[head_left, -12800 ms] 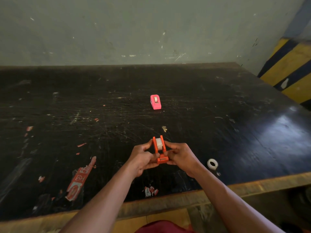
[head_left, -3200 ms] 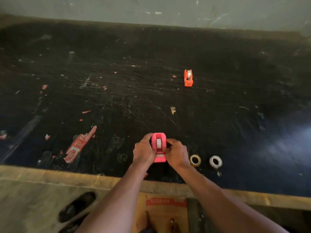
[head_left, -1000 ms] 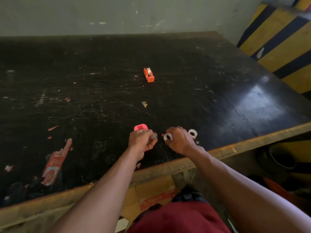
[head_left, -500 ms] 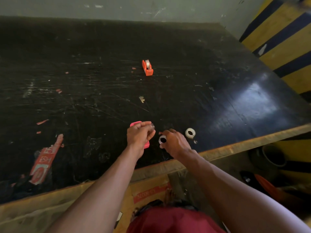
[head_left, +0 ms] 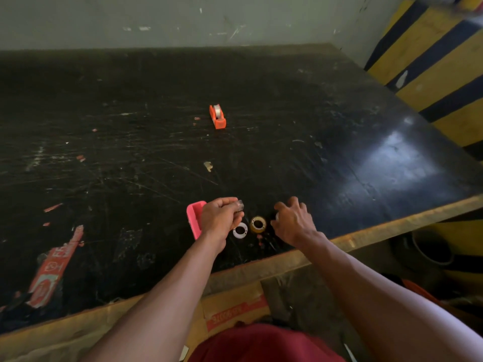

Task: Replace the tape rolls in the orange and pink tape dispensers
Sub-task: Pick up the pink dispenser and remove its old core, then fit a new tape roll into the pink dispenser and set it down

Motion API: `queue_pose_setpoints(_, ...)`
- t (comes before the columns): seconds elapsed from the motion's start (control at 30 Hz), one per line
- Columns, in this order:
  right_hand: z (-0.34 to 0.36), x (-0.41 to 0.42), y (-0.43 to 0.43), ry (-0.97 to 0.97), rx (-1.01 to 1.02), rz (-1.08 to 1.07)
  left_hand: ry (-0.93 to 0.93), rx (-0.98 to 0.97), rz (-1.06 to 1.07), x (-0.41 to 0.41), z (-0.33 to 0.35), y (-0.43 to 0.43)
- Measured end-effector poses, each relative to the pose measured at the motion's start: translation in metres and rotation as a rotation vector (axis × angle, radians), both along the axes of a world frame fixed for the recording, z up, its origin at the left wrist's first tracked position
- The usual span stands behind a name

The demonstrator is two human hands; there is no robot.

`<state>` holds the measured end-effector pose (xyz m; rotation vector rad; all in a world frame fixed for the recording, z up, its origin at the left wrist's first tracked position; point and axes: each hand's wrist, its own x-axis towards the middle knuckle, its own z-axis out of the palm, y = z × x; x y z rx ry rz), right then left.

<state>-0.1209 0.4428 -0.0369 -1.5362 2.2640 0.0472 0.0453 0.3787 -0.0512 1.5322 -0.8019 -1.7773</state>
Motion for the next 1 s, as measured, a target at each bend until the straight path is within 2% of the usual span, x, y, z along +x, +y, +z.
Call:
queue_pose_setpoints(0.13, -0.002, -0.020, -0.003, -0.124, -0.008, 0.007, -0.031, -0.008, -0.020, -0.019, 0.003, 0.000)
queue_pose_setpoints(0.2, 0.000, -0.028, -0.009, -0.291, -0.033, -0.070, -0.040, -0.015, -0.033, -0.027, 0.007, 0.001)
queue_pose_setpoints(0.27, 0.008, -0.033, -0.015, -0.622, -0.058, -0.230, -0.023, 0.000, -0.034, -0.034, 0.011, 0.002)
queue_pose_setpoints(0.37, 0.026, -0.038, -0.018, -1.232, -0.036, -0.436, 0.014, 0.032, -0.046, -0.039, 0.019, 0.007)
queue_pose_setpoints(0.47, 0.036, -0.044, -0.018, -1.520, 0.042, -0.470, 0.028, 0.049, -0.042, -0.038, 0.027, 0.013)
queue_pose_setpoints(0.6, 0.036, -0.043, -0.022, -1.608, 0.141, -0.441, 0.045, 0.061, -0.039, -0.029, 0.033, 0.024)
queue_pose_setpoints(0.77, 0.039, -0.027, -0.024, -1.559, 0.220, -0.276, 0.033, 0.039, 0.045, -0.015, 0.038, 0.036)
queue_pose_setpoints(1.0, 0.053, 0.012, -0.041, -1.574, 0.159, -0.142, 0.115, 0.010, 0.145, 0.025, 0.060, 0.025)
